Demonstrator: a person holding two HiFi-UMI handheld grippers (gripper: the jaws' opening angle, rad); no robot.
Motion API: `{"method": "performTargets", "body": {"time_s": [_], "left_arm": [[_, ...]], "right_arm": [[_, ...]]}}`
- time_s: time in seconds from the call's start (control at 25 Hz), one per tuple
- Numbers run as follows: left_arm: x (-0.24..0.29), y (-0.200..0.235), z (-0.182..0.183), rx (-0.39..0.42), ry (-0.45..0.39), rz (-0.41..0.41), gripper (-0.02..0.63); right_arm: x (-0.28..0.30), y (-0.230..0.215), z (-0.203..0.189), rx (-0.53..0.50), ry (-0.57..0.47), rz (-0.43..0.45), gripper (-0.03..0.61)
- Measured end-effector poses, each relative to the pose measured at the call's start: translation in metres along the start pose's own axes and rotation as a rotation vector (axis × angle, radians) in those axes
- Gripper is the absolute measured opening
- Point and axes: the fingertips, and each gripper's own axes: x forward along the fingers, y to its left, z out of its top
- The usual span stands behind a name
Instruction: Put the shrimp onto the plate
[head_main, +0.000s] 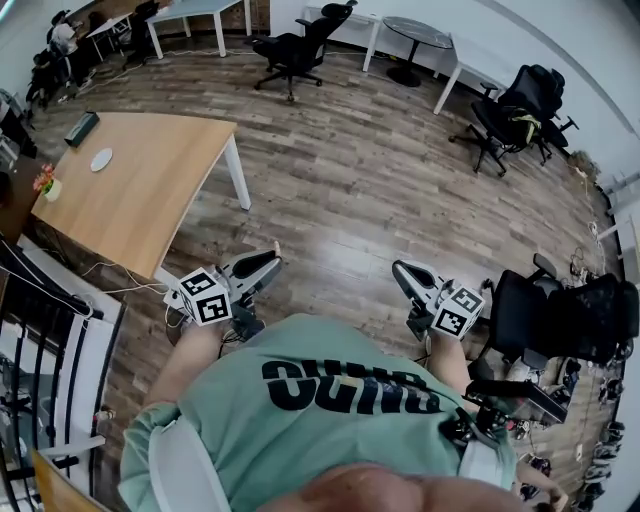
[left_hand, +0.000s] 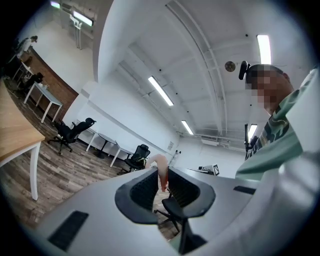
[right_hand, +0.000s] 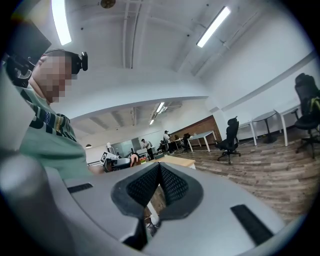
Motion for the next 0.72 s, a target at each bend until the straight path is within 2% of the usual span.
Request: {"method": "performTargets", "body": {"time_s": [0.2,0.52,0.72], "left_arm": [[0.011,0.032,0.015,-0.007,-0.005,-0.07,0.064],[0.007,0.121,0.098,0.025,-0.031,-0.162,0.064],[-0.024,0.179,0.132,0.031,-0.055,-0.169,0.064]], "right_arm": [[0.018,-0.012,0.014,-0.034,0.0,-0.066,0.006],[0.099,-0.024,0.07,-0.107,-0.021,-0.161,0.006],[0.183,-0.023,0.075,-0.113,0.005,-0.143,0.006]]}}
